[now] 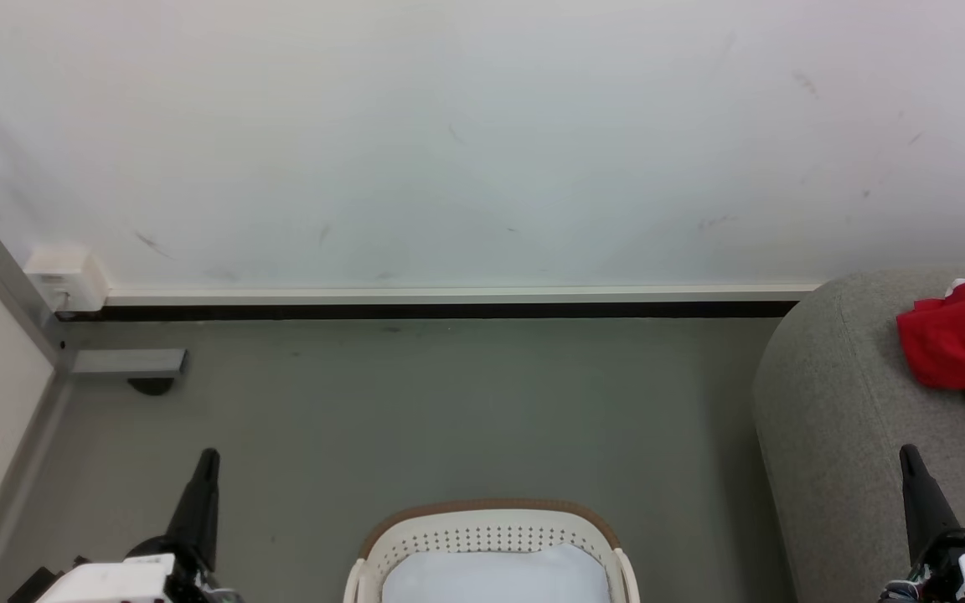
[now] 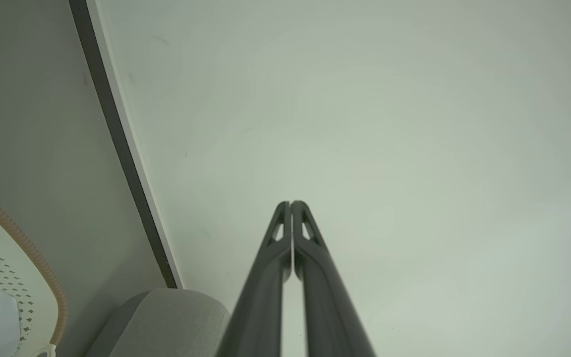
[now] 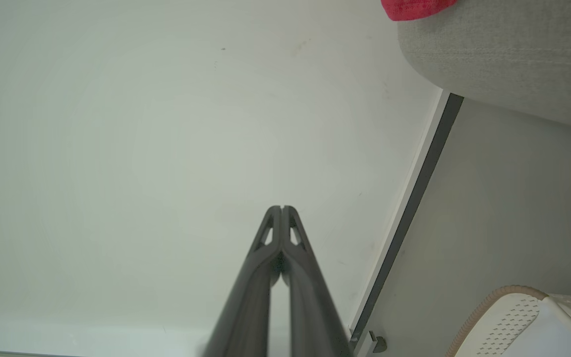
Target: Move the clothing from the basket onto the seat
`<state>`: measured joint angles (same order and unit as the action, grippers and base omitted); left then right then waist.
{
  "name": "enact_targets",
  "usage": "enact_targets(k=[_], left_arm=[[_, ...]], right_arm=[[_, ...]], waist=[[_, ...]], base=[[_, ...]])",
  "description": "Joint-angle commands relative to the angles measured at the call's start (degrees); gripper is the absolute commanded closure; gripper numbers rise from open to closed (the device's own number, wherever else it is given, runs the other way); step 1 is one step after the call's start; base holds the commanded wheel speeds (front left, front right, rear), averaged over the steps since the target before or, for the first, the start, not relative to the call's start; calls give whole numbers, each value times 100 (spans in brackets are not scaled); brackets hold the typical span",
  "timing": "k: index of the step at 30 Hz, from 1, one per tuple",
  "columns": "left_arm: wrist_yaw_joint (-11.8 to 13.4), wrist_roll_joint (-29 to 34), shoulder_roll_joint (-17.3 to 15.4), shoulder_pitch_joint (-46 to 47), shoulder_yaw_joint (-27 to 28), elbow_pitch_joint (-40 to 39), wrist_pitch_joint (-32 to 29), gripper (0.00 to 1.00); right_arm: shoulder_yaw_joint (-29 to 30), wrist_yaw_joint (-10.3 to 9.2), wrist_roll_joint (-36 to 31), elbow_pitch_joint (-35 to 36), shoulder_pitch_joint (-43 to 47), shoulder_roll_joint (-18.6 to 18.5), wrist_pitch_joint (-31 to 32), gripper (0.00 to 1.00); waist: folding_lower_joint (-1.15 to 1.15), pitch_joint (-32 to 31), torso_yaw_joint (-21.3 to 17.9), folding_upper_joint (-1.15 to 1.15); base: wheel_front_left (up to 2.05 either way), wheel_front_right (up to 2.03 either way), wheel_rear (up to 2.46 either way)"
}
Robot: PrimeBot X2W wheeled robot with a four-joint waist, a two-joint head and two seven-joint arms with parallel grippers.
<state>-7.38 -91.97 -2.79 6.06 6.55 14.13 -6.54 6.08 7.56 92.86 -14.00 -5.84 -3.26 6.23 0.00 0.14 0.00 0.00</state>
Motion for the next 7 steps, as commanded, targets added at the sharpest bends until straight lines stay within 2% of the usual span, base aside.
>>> enact_targets(k=[1,7], left_arm=[[-21,-77,-12,51,9,-1,-21,100],[-21,-78,-12,51,9,-1,-20,100]], right_arm=[[22,-14,-26,-15,-79,8,13,100],[28,-14,-31,-16,-80,11,18,100]], waist=[[0,0,0,0],[0,0,0,0]], base=[[0,0,0],[0,0,0]])
